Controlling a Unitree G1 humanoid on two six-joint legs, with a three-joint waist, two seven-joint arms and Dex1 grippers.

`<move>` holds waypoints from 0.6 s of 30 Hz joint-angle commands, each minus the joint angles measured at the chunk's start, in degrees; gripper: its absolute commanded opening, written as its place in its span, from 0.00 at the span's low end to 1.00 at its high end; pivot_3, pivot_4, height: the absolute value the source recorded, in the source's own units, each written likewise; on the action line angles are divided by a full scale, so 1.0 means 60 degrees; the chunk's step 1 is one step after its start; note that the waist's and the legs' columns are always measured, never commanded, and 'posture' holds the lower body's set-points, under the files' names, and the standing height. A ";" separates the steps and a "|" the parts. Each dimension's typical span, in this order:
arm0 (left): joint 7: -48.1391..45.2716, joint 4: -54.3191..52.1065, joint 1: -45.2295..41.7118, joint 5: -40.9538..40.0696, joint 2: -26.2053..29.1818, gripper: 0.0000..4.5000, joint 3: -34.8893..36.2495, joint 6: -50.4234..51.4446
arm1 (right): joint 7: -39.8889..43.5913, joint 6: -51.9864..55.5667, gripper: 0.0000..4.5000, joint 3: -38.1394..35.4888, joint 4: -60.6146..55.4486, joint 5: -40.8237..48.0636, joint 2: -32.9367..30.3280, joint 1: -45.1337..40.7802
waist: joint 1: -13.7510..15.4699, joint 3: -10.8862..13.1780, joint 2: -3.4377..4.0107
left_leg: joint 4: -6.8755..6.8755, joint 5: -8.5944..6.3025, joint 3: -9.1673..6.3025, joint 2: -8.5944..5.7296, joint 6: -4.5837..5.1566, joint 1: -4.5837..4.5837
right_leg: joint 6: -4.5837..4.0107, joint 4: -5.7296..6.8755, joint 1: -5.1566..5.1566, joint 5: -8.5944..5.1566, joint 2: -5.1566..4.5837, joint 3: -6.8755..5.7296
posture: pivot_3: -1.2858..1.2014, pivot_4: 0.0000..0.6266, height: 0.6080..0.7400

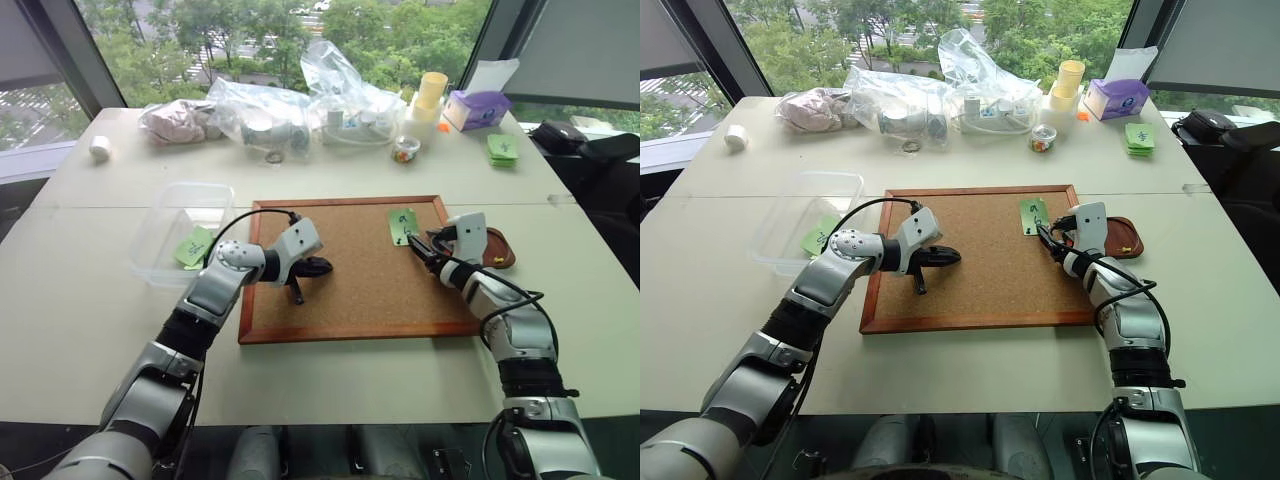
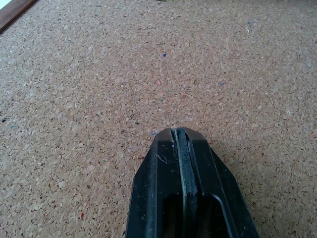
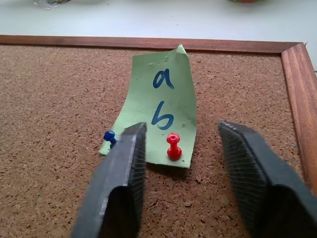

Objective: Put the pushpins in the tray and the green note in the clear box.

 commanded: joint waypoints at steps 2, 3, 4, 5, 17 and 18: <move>-0.0026 -0.0006 0.0201 0.0079 0.0010 0.00 -0.0176 0.0153 | 0.0057 -0.0169 0.02 -0.0082 -0.0170 0.0011 0.0024 -0.0183 | 0.0003 0.0000 0.0000 | 0.0000 0.0000 0.0000 0.0000 0.0000 0.0000 | 0.0000 0.0000 0.0000 0.0000 0.0000 0.0000 | 0.52 0.24 0.99; -0.0021 -0.0010 0.0205 0.0076 0.0012 0.00 -0.0174 0.0156 | 0.0052 -0.0172 0.02 -0.0094 -0.0178 0.0021 0.0025 -0.0178 | 0.0000 0.0000 0.0000 | 0.0000 0.0000 0.0000 0.0000 0.0000 0.0000 | 0.0000 0.0000 0.0000 0.0000 0.0000 0.0000 | 0.52 0.24 0.99; -0.0017 -0.0013 0.0208 0.0075 0.0013 0.00 -0.0173 0.0158 | 0.0048 -0.0175 0.02 -0.0101 -0.0184 0.0026 0.0026 -0.0174 | 0.0001 0.0000 0.0000 | 0.0000 0.0000 0.0000 0.0000 0.0000 0.0000 | 0.0000 0.0000 0.0000 0.0000 -0.0001 0.0000 | 0.52 0.24 0.99; -0.0016 -0.0007 0.0209 0.0076 0.0017 0.00 -0.0172 0.0155 | 0.0028 -0.0181 0.02 -0.0114 -0.0192 0.0024 0.0025 -0.0167 | 0.0002 0.0000 0.0000 | 0.0000 0.0000 0.0000 -0.0001 0.0000 0.0000 | 0.0000 0.0000 0.0000 0.0000 -0.0001 0.0000 | 0.52 0.24 0.99; -0.0063 0.0084 0.0248 0.0165 0.0065 0.00 -0.0348 0.0287 | -0.0719 -0.1424 0.02 -0.0798 -0.0586 0.0092 0.0205 0.0044 | 0.0013 0.0002 0.0003 | 0.0000 0.0002 0.0001 -0.0002 -0.0003 -0.0001 | 0.0000 0.0000 -0.0001 0.0000 -0.0003 0.0000 | 0.52 0.24 0.99; -0.0063 0.0097 0.0236 0.0164 0.0060 0.00 -0.0357 0.0282 | -0.0729 -0.1430 0.02 -0.0790 -0.0587 0.0095 0.0205 0.0055 | 0.0012 0.0002 0.0003 | 0.0000 0.0002 0.0001 -0.0002 -0.0003 -0.0001 | 0.0000 0.0000 -0.0001 0.0000 -0.0003 0.0000 | 0.52 0.24 0.99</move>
